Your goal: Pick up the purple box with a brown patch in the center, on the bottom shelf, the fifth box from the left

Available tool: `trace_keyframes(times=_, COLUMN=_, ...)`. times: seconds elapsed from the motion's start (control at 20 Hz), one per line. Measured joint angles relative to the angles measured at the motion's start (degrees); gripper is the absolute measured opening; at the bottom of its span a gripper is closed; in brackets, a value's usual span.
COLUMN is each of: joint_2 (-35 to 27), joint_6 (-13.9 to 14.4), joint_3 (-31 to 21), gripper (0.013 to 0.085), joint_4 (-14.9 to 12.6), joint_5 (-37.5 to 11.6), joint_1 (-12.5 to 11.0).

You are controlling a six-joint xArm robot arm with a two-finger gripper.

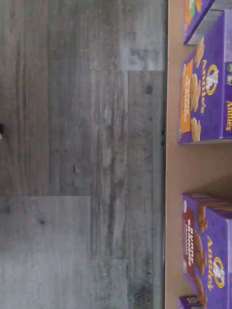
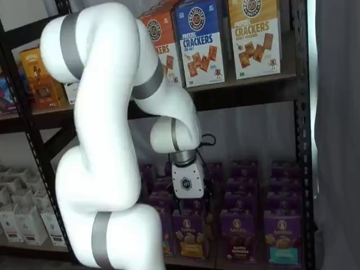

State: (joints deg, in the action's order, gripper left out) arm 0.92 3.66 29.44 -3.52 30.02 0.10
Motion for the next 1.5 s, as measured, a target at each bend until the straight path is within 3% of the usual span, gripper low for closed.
trace_keyframes(times=0.6, joint_2=-13.26, joint_6=-1.06, joint_3=6.23, gripper=0.085, joint_4=-0.45, joint_5=-7.5, joint_1=-1.54)
trace_keyframes(times=0.95, joint_2=-19.45, joint_6=-1.98, joint_3=11.14, gripper=0.085, joint_4=-0.57, joint_5=-8.81, joint_1=-2.58)
trace_keyframes(times=1.15, joint_2=-22.54, joint_6=-1.52, joint_3=14.03, gripper=0.085, joint_4=-1.94, joint_5=-9.1, joint_1=-3.42)
trace_keyframes(times=1.5, joint_2=-28.14, joint_6=-4.1, joint_3=19.94, gripper=0.085, joint_4=-0.31, joint_5=-9.21, joint_1=-4.45)
